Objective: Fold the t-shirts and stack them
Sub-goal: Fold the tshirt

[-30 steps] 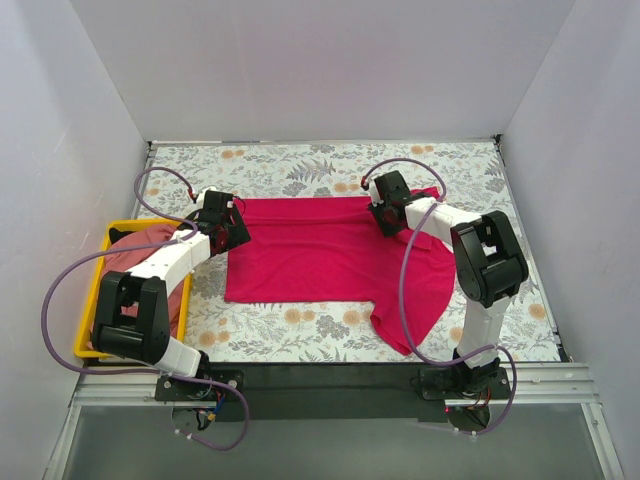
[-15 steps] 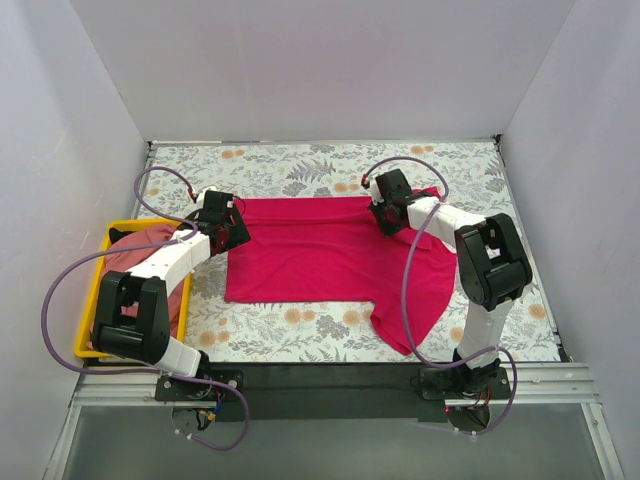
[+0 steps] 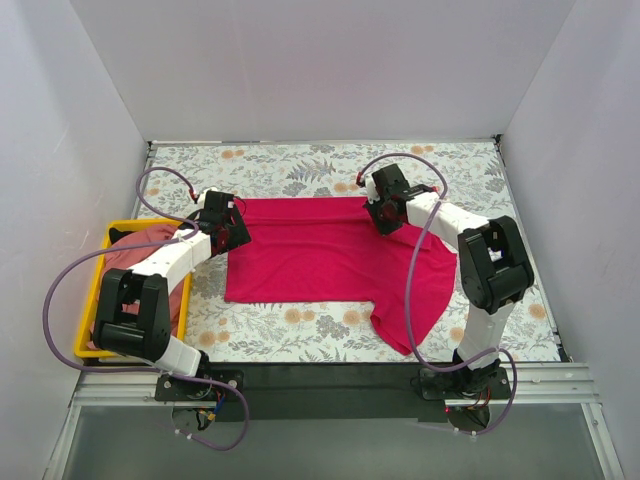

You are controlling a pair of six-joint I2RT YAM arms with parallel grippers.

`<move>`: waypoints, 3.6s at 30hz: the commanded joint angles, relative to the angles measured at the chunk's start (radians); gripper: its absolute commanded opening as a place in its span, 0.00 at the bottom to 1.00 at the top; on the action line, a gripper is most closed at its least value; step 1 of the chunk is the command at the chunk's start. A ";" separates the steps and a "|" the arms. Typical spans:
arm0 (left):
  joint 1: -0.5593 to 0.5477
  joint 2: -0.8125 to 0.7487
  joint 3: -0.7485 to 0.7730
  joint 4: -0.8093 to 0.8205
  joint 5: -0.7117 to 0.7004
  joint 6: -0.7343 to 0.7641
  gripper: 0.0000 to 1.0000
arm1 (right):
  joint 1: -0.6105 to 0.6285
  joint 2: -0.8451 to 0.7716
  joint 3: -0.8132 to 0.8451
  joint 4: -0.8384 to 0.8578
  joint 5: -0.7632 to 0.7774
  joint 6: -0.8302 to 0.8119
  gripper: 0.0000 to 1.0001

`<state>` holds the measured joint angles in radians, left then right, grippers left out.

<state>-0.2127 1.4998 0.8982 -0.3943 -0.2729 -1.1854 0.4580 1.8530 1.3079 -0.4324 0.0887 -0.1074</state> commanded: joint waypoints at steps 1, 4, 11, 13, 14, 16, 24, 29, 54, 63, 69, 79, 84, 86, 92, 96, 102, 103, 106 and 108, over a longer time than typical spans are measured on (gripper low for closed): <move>-0.004 -0.007 0.027 0.009 -0.006 0.010 0.68 | 0.007 0.021 0.051 -0.055 -0.056 0.012 0.02; -0.004 -0.006 0.027 0.008 -0.006 0.010 0.68 | 0.010 0.044 0.059 -0.069 -0.081 0.018 0.04; -0.002 -0.004 0.034 0.014 0.018 -0.013 0.68 | -0.007 0.058 0.128 -0.111 -0.129 0.015 0.28; 0.006 0.005 0.059 0.009 0.037 -0.031 0.68 | -0.060 0.039 0.152 -0.109 -0.144 0.041 0.42; 0.018 0.017 0.089 0.008 0.067 -0.040 0.68 | -0.086 0.034 0.180 -0.109 -0.162 0.057 0.46; 0.027 0.037 0.128 0.011 0.077 -0.065 0.68 | -0.175 0.029 0.212 -0.095 -0.185 0.128 0.54; 0.061 0.278 0.393 0.023 0.089 -0.102 0.68 | -0.478 0.026 0.174 0.165 -0.374 0.428 0.61; 0.079 0.411 0.490 0.026 0.095 -0.103 0.65 | -0.596 0.113 0.157 0.317 -0.478 0.543 0.60; 0.119 0.606 0.510 -0.004 0.052 -0.148 0.56 | -0.679 0.380 0.166 0.560 -0.623 0.681 0.05; 0.122 0.682 0.607 -0.054 0.064 -0.223 0.55 | -0.728 0.365 0.152 0.560 -0.584 0.634 0.01; 0.121 0.677 0.636 -0.041 0.120 -0.250 0.53 | -0.729 0.332 0.128 0.560 -0.578 0.635 0.10; 0.105 0.600 0.722 0.046 0.234 -0.102 0.63 | -0.729 0.308 0.154 0.561 -0.644 0.588 0.38; 0.072 0.617 0.729 0.100 0.300 -0.060 0.59 | -0.729 0.324 0.185 0.561 -0.655 0.558 0.40; 0.061 0.641 0.745 0.109 0.326 -0.048 0.57 | -0.729 0.333 0.212 0.561 -0.671 0.555 0.44; 0.042 0.712 0.788 0.110 0.343 -0.019 0.48 | -0.729 0.388 0.267 0.563 -0.710 0.571 0.44; 0.041 0.740 0.789 0.104 0.342 -0.022 0.46 | -0.729 0.413 0.280 0.561 -0.715 0.572 0.42; 0.041 0.758 0.766 0.086 0.314 -0.040 0.45 | -0.729 0.436 0.277 0.563 -0.719 0.572 0.41; 0.041 0.758 0.757 0.083 0.299 -0.042 0.45 | -0.728 0.437 0.280 0.563 -0.724 0.574 0.40; 0.041 0.754 0.737 0.074 0.285 -0.062 0.44 | -0.728 0.448 0.281 0.563 -0.730 0.575 0.35; 0.041 0.749 0.714 0.068 0.235 -0.078 0.44 | -0.728 0.448 0.275 0.563 -0.724 0.574 0.29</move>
<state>-0.1734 2.2494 1.6615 -0.2626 0.0353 -1.2461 -0.2684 2.2963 1.5551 0.1135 -0.6186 0.4713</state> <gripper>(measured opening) 0.444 0.306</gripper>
